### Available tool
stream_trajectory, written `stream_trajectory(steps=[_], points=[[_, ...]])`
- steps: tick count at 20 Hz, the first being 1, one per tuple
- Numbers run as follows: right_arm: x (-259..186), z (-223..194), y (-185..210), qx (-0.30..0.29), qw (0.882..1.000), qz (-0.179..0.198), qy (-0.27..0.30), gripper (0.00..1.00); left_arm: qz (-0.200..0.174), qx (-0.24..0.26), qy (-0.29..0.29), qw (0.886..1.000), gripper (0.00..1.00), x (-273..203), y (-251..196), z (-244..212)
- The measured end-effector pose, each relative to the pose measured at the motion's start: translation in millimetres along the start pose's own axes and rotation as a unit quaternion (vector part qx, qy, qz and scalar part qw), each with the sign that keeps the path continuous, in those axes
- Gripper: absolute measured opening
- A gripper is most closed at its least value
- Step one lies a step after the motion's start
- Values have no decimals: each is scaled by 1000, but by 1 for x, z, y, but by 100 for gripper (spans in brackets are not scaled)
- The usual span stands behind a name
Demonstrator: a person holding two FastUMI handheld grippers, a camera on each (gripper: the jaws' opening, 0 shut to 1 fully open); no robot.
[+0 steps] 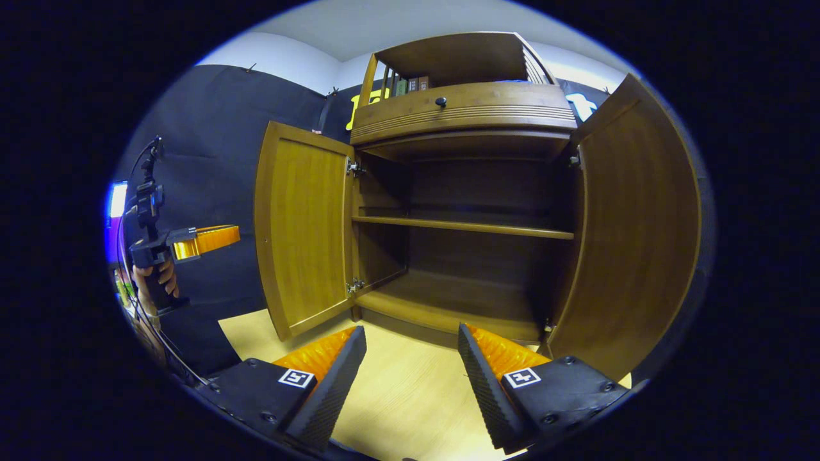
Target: Open the right door of the double-door shoe cabinet with the right hand, and open the left door with the left hand.
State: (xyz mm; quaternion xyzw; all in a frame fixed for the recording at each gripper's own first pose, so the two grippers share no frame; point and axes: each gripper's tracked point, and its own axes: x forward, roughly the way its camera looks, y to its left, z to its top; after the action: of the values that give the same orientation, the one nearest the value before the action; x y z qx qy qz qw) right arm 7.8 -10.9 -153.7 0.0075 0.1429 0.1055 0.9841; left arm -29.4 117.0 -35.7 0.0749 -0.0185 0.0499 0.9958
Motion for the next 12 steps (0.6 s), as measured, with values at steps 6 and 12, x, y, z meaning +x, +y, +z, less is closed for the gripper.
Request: stream_trajectory(steps=[6, 12], points=[[-43, 22, -7, -11, 999, -32, -31, 97, 2, -36, -29, 999, 90, -3, -47, 33], [-61, 65, -31, -12, 988, -130, -76, 100, -21, -48, -6, 999, 94, 5, -92, 42]])
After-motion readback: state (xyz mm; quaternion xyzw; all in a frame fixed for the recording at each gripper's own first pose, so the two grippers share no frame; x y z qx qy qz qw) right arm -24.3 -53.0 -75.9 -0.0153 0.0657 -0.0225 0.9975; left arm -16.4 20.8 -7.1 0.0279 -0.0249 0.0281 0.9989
